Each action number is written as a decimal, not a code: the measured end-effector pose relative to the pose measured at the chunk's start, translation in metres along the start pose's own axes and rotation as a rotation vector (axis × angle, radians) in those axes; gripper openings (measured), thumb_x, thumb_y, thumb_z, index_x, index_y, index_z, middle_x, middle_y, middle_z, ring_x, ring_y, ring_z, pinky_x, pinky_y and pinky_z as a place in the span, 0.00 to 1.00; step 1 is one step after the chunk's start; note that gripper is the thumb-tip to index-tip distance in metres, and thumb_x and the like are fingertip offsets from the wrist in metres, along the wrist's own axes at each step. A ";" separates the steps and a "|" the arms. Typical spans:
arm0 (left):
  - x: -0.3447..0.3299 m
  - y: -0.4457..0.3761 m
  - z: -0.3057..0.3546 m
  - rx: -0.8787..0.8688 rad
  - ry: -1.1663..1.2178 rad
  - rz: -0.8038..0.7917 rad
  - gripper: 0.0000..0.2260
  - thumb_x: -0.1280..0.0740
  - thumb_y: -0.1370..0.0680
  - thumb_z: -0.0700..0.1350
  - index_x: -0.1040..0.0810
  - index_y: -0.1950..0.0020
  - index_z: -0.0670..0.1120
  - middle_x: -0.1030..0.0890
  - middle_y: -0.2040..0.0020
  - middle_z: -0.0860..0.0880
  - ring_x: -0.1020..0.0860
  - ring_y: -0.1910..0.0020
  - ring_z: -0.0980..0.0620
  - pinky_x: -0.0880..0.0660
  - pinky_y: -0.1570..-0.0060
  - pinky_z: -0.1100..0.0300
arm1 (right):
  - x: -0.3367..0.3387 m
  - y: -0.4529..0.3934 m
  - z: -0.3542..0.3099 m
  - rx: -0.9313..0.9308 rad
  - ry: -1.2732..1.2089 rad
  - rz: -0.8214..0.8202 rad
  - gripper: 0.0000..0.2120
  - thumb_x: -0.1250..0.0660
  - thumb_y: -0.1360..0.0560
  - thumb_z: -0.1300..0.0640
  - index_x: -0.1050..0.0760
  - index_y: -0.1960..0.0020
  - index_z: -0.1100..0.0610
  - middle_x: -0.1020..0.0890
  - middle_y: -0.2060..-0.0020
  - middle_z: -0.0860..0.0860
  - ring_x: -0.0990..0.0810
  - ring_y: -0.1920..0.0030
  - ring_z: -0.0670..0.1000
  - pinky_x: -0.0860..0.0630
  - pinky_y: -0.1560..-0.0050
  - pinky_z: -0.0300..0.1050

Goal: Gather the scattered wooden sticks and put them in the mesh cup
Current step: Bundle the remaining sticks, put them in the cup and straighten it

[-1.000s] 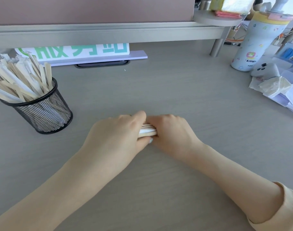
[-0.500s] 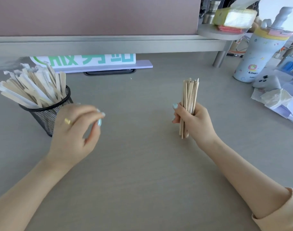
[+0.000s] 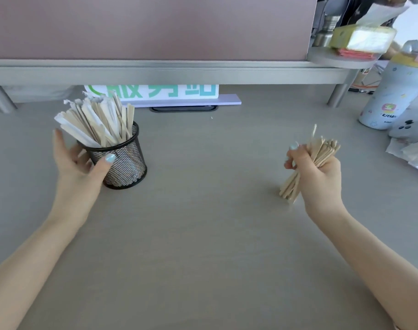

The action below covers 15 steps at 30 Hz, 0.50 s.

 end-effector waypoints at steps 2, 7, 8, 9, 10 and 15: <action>-0.015 -0.006 0.002 0.014 -0.005 -0.100 0.30 0.35 0.23 0.41 0.47 0.26 0.48 0.32 0.36 0.60 0.31 0.40 0.64 0.36 0.44 0.71 | -0.003 0.001 0.003 -0.033 0.058 -0.029 0.11 0.35 0.29 0.53 0.28 0.70 0.51 0.25 0.71 0.46 0.27 0.70 0.38 0.30 0.61 0.35; -0.030 -0.021 0.000 0.047 -0.009 -0.226 0.29 0.29 0.27 0.45 0.39 0.30 0.54 0.28 0.40 0.63 0.28 0.45 0.70 0.35 0.39 0.61 | 0.011 -0.003 -0.009 0.026 0.183 0.019 0.13 0.37 0.27 0.55 0.28 0.69 0.54 0.27 0.76 0.42 0.31 0.74 0.40 0.33 0.68 0.35; -0.033 -0.021 0.001 0.031 -0.013 -0.251 0.30 0.28 0.30 0.48 0.38 0.32 0.56 0.27 0.41 0.65 0.29 0.46 0.74 0.34 0.39 0.61 | 0.014 -0.004 -0.011 0.043 0.221 0.021 0.14 0.37 0.25 0.56 0.29 0.68 0.60 0.28 0.74 0.47 0.34 0.74 0.42 0.35 0.70 0.33; -0.036 -0.020 0.001 0.027 -0.023 -0.268 0.32 0.27 0.34 0.53 0.37 0.33 0.58 0.27 0.41 0.66 0.29 0.45 0.74 0.34 0.39 0.61 | 0.015 -0.003 -0.012 0.059 0.268 0.012 0.15 0.38 0.25 0.57 0.31 0.65 0.66 0.31 0.71 0.53 0.36 0.72 0.45 0.37 0.72 0.33; -0.041 -0.019 0.001 0.023 -0.024 -0.286 0.34 0.28 0.37 0.57 0.37 0.34 0.58 0.27 0.41 0.66 0.29 0.43 0.73 0.34 0.40 0.63 | 0.016 -0.003 -0.014 0.074 0.317 -0.002 0.17 0.39 0.24 0.57 0.34 0.64 0.70 0.34 0.70 0.56 0.38 0.71 0.46 0.40 0.74 0.35; -0.067 0.002 0.012 -0.043 -0.020 -0.396 0.38 0.31 0.39 0.61 0.38 0.31 0.55 0.28 0.38 0.66 0.32 0.40 0.74 0.35 0.42 0.69 | 0.010 -0.005 -0.020 0.115 0.436 -0.022 0.20 0.40 0.24 0.56 0.41 0.66 0.69 0.39 0.70 0.56 0.42 0.71 0.48 0.44 0.72 0.42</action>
Point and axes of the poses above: each hand's wrist, its own y-axis away from the middle knuckle, its own x-axis out of the back of the hand, z = x × y, the point moved 6 cm from there along -y, towards the middle knuckle
